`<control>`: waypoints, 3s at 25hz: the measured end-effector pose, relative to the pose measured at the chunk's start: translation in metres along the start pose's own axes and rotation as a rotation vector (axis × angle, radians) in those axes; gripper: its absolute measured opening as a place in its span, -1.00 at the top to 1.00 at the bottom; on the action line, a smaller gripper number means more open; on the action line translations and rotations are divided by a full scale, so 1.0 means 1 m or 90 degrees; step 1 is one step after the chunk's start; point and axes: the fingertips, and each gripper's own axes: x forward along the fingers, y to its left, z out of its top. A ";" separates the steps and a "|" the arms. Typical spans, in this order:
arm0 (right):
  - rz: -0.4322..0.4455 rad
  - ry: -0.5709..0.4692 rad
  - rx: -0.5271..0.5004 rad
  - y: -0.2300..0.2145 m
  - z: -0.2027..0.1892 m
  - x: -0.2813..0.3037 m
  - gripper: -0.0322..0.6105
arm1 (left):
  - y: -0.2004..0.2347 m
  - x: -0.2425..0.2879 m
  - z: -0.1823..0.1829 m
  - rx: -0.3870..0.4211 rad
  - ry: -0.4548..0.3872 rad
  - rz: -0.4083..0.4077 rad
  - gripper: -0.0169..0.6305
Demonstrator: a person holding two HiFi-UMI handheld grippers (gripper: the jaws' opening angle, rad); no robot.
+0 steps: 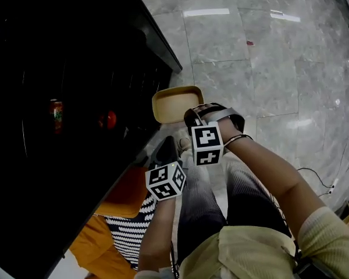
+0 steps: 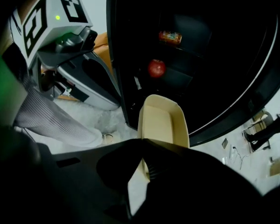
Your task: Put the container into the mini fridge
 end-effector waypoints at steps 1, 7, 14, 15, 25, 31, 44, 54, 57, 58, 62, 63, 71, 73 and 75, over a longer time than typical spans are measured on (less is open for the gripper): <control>0.002 0.003 -0.006 0.000 0.000 0.006 0.79 | 0.004 0.003 -0.001 0.007 0.005 -0.003 0.87; 0.014 0.012 -0.039 0.000 0.003 0.041 0.79 | 0.028 0.021 -0.010 0.005 0.015 0.002 0.87; 0.014 0.016 -0.068 -0.007 0.006 0.079 0.79 | 0.040 0.039 -0.025 -0.011 0.017 0.008 0.87; 0.013 0.015 -0.073 -0.008 0.007 0.084 0.79 | 0.044 0.042 -0.027 -0.011 0.018 0.011 0.87; 0.008 0.012 -0.117 -0.014 0.013 0.125 0.79 | 0.073 0.074 -0.035 -0.041 -0.005 0.051 0.87; -0.001 0.010 -0.140 -0.022 0.020 0.146 0.79 | 0.082 0.090 -0.036 -0.049 -0.020 0.061 0.87; -0.035 -0.007 -0.194 -0.046 0.043 0.186 0.79 | 0.110 0.116 -0.033 -0.101 -0.055 0.092 0.87; -0.058 -0.046 -0.278 -0.061 0.058 0.212 0.79 | 0.142 0.129 -0.034 -0.167 -0.101 0.130 0.87; -0.062 -0.055 -0.275 -0.068 0.060 0.215 0.79 | 0.147 0.131 -0.031 -0.182 -0.112 0.139 0.87; -0.063 -0.057 -0.273 -0.070 0.060 0.216 0.79 | 0.149 0.131 -0.030 -0.191 -0.116 0.142 0.87; -0.069 -0.058 -0.285 -0.077 0.062 0.221 0.79 | 0.157 0.132 -0.026 -0.217 -0.133 0.155 0.87; -0.071 -0.058 -0.291 -0.079 0.063 0.223 0.79 | 0.158 0.132 -0.025 -0.221 -0.138 0.157 0.87; -0.080 -0.069 -0.307 -0.094 0.066 0.231 0.79 | 0.170 0.134 -0.019 -0.250 -0.163 0.174 0.87; -0.078 -0.072 -0.305 -0.096 0.066 0.235 0.79 | 0.171 0.137 -0.018 -0.243 -0.164 0.173 0.87; -0.080 -0.076 -0.301 -0.098 0.067 0.238 0.79 | 0.171 0.141 -0.016 -0.234 -0.164 0.173 0.87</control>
